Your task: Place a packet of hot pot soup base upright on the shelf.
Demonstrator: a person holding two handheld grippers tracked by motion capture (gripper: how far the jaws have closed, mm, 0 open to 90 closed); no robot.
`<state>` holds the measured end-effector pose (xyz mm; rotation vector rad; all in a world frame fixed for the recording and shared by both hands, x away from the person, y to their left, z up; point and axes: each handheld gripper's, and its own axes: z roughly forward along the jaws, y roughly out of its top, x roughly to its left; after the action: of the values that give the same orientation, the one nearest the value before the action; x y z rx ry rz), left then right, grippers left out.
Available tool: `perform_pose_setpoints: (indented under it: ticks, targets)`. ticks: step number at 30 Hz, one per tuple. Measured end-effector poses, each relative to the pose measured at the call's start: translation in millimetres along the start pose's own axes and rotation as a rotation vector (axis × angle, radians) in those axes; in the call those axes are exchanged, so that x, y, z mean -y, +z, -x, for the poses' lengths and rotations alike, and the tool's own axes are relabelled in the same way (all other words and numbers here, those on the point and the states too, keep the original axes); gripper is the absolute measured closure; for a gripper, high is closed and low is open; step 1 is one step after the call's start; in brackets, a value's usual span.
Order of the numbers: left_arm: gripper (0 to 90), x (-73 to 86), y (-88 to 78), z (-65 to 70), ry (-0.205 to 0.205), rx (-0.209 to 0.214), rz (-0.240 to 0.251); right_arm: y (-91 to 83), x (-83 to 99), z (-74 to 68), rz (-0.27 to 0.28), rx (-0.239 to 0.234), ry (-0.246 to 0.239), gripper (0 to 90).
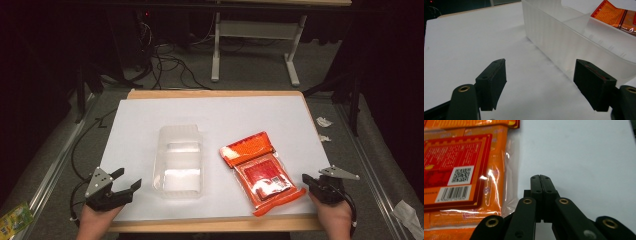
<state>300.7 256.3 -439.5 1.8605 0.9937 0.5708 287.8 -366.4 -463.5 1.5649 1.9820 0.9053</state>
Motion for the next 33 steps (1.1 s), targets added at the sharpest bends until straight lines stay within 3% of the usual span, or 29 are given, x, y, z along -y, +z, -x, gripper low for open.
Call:
perform_pose_setpoints:
  ticks: [2,8,11,13,15,17,20,27,33]
  targets:
    - [26.7,-0.1,-1.0,0.5,0.003,0.002,0.006,3.1,2.5,-2.6,-0.029,-0.018,-0.023,90.0]
    - [26.6,-0.3,-0.4,0.9,0.009,0.009,0.004,3.9,3.8,-11.9,-0.037,-0.076,-0.039,90.0]
    - [26.7,-0.9,-0.5,1.5,0.017,0.01,0.002,2.0,2.9,-16.2,-0.033,-0.059,-0.054,90.0]
    - [26.6,-1.1,-0.8,2.1,0.018,0.011,0.005,0.4,3.5,-15.6,-0.023,-0.009,-0.064,90.0]
    - [26.6,-1.1,-0.8,2.4,0.021,0.012,0.006,0.2,5.6,-0.8,-0.024,0.024,-0.021,90.0]
    - [26.6,-1.2,-1.0,2.4,0.022,0.013,0.005,0.5,6.7,1.2,-0.029,0.02,-0.014,90.0]
    - [26.7,-1.3,-1.4,2.3,0.023,0.011,0.007,1.7,10.9,-0.7,-0.042,-0.035,-0.036,90.0]
    - [26.7,-1.7,-0.8,3.8,0.035,0.012,0.002,-1.5,15.1,-2.2,-0.043,-0.079,-0.011,90.0]
    - [26.7,-2.2,-0.5,4.8,0.043,0.009,-0.004,-5.1,20.4,-9.7,-0.045,-0.129,-0.017,90.0]
